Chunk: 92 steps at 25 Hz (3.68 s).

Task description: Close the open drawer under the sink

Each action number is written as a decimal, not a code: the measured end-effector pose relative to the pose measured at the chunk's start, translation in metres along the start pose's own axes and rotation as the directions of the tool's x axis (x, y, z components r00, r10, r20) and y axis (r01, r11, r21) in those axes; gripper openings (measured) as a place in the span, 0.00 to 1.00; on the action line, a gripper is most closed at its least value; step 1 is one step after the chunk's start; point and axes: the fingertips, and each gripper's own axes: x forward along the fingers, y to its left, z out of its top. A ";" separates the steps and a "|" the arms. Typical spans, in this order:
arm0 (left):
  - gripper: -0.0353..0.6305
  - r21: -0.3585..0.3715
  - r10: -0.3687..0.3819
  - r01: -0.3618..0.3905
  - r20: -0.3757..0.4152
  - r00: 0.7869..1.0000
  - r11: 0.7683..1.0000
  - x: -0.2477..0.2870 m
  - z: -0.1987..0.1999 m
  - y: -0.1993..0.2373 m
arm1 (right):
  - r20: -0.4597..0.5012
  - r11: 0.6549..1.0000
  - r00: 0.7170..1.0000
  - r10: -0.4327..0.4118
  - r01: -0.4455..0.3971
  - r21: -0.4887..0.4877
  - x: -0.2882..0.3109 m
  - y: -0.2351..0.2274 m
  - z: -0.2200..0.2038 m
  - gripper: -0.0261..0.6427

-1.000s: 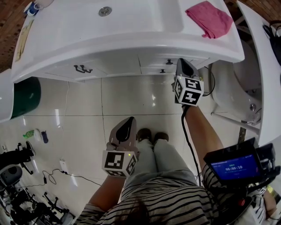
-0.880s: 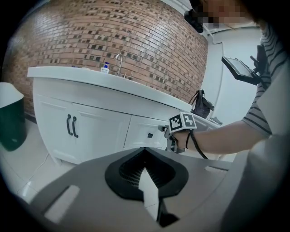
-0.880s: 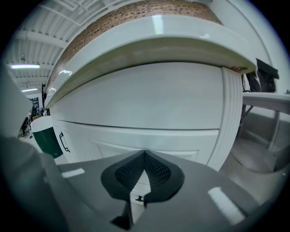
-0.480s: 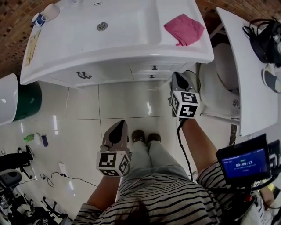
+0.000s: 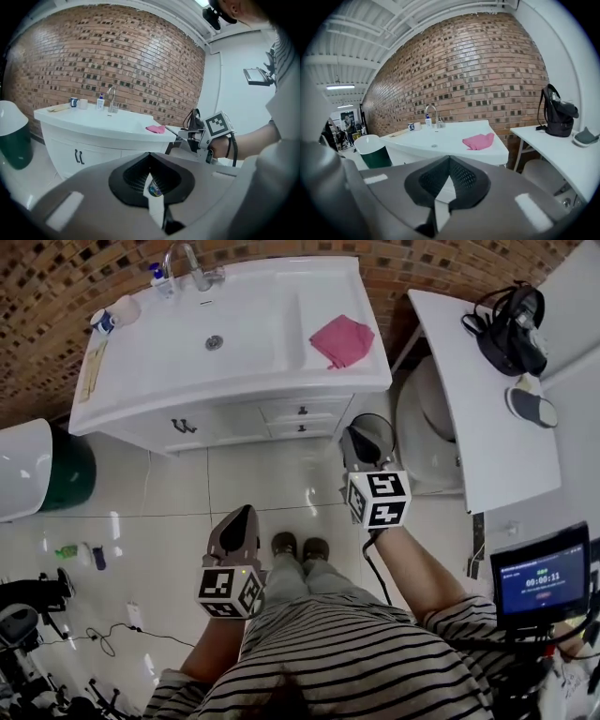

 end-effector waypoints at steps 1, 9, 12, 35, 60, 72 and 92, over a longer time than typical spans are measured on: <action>0.07 0.001 0.006 -0.006 -0.001 1.000 1.000 -0.009 0.001 -0.003 | 0.003 1.000 1.000 0.016 -0.016 0.000 -0.011 0.004 0.002 0.04; 0.07 -0.039 0.101 -0.102 -0.039 0.994 0.994 -0.068 -0.019 0.008 | -0.008 0.992 0.992 0.124 -0.124 0.002 -0.092 0.028 -0.015 0.04; 0.07 -0.037 0.128 -0.130 -0.039 0.991 0.991 -0.083 -0.023 0.019 | -0.039 0.991 0.991 0.131 -0.131 0.002 -0.118 0.031 -0.036 0.04; 0.07 -0.013 0.026 -0.025 0.081 0.996 1.000 -0.316 -0.099 0.076 | 0.050 0.998 0.998 -0.046 0.044 0.047 -0.302 0.201 -0.106 0.04; 0.07 0.011 -0.092 0.091 0.131 0.987 0.996 -0.413 -0.102 0.022 | 0.141 0.994 0.989 0.042 -0.027 -0.103 -0.404 0.327 -0.082 0.04; 0.07 0.058 -0.055 0.048 0.114 0.992 0.997 -0.416 -0.099 -0.026 | 0.154 0.992 0.984 0.091 -0.076 -0.100 -0.440 0.310 -0.091 0.04; 0.07 0.061 -0.026 0.018 0.137 0.990 0.998 -0.407 -0.094 -0.036 | 0.154 0.993 0.983 0.097 -0.085 -0.081 -0.442 0.294 -0.099 0.04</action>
